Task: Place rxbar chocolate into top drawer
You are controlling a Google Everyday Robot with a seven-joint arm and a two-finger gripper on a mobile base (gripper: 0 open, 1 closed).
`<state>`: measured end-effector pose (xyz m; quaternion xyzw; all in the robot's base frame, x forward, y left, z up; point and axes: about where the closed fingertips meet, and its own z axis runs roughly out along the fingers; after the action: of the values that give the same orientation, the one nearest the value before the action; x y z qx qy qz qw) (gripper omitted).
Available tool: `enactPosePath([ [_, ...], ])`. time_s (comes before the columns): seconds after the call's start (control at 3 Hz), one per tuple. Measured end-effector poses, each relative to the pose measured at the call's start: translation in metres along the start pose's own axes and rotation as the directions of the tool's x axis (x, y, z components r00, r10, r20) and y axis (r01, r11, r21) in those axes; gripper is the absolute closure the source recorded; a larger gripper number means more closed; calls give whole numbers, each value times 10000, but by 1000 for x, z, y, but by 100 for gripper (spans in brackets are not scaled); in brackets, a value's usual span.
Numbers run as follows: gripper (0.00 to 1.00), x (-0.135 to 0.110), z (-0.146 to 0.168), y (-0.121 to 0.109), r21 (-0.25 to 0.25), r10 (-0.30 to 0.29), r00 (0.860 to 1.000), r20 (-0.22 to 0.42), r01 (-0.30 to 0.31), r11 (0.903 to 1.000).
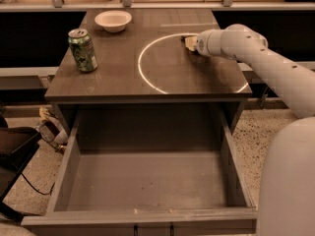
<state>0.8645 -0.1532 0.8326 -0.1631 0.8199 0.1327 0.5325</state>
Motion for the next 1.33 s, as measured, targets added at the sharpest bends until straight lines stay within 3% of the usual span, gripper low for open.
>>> enactPosePath([
  [0.33, 100, -11, -5, -1, -31, -41, 10000, -5, 41, 10000],
  [0.67, 100, -36, -32, -5, -124, -252, 9997, 5, 252, 9996],
  [1.0, 100, -56, -71, -9, -256, -475, 9988, -70, 473, 9986],
  [1.33, 100, -59, -118, -12, -391, -604, 9979, -222, 595, 9975],
])
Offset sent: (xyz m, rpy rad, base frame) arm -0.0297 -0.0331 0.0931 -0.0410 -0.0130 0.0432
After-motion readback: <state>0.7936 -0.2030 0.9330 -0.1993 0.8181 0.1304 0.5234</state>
